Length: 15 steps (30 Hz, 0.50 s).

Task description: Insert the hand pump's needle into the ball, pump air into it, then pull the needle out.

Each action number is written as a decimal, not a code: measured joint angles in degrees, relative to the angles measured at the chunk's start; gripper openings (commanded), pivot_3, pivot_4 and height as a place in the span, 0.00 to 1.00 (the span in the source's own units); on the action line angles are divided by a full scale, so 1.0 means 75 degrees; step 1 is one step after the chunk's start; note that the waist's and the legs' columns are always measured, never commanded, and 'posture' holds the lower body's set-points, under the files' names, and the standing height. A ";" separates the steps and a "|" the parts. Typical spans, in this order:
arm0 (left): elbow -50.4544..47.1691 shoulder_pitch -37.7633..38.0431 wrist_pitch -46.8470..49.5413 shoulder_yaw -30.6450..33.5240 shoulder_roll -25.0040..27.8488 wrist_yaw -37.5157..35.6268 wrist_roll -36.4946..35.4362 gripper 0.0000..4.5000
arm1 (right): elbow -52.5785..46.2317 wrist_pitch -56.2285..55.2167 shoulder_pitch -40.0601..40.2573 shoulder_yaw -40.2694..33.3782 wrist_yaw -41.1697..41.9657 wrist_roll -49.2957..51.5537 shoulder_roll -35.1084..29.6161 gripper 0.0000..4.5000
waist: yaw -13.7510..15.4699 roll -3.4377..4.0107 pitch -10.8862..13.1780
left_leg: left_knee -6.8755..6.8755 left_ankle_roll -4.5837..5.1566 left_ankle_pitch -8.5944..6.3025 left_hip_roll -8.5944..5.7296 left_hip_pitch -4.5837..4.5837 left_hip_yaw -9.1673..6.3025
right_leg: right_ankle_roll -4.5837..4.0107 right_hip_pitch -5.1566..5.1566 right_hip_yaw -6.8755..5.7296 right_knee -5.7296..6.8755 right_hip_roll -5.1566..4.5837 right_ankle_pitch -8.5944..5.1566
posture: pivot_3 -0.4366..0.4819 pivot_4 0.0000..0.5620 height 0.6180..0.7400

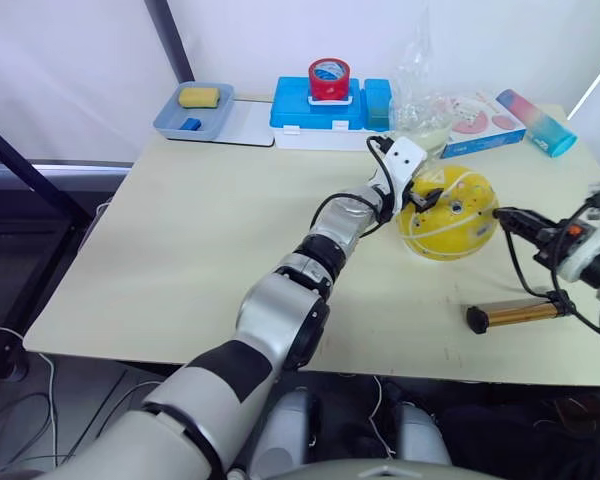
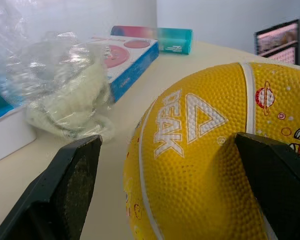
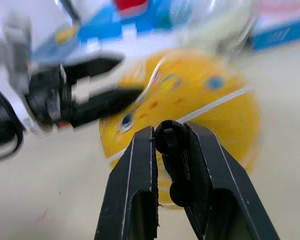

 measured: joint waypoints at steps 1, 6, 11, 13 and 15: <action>0.0001 0.0026 0.0000 0.0000 0.0002 0.0043 0.0001 1.00 | -0.0016 -0.0057 -0.0005 -0.0191 0.0000 0.0001 -0.0093 0.07 | -0.0013 -0.0023 -0.0013 | 0.0000 0.0000 0.0000 0.0005 0.0007 -0.0002 | -0.0005 0.0007 -0.0005 -0.0003 0.0002 -0.0003 | 0.48 0.27 1.00; 0.0047 0.0063 0.0011 0.0009 0.0003 0.0186 0.0063 1.00 | -0.0091 -0.0104 0.0111 -0.0345 0.0048 0.0102 -0.0135 0.07 | -0.0098 -0.0056 -0.0043 | 0.0008 -0.0006 0.0004 0.0033 0.0033 -0.0006 | -0.0006 0.0027 -0.0005 0.0005 0.0005 -0.0003 | 0.48 0.27 1.00; 0.0055 0.0040 0.0005 0.0160 0.0002 0.0056 -0.0014 1.00 | -0.0094 -0.0319 0.0133 -0.0196 0.0025 -0.0084 -0.0064 0.07 | -0.0145 -0.0055 -0.0043 | 0.0008 -0.0005 0.0004 0.0020 0.0029 -0.0005 | -0.0011 0.0025 -0.0005 0.0004 0.0004 -0.0002 | 0.48 0.27 1.00; 0.0063 0.0015 -0.0022 0.0313 0.0002 -0.0094 -0.0089 1.00 | -0.0119 -0.0519 0.0191 0.0053 0.0034 -0.0337 0.0062 0.07 | -0.0148 -0.0056 -0.0043 | 0.0008 -0.0005 0.0004 0.0017 0.0028 -0.0005 | -0.0012 0.0024 -0.0005 0.0004 0.0004 -0.0002 | 0.48 0.27 1.00; 0.0098 0.0010 -0.0057 0.0481 0.0002 -0.0271 -0.0233 1.00 | -0.0125 -0.0825 0.0364 0.0427 0.0135 -0.0764 0.0173 0.07 | -0.0146 -0.0056 -0.0042 | 0.0008 -0.0005 0.0004 0.0015 0.0023 -0.0006 | -0.0011 0.0020 -0.0005 0.0005 0.0002 -0.0002 | 0.48 0.27 1.00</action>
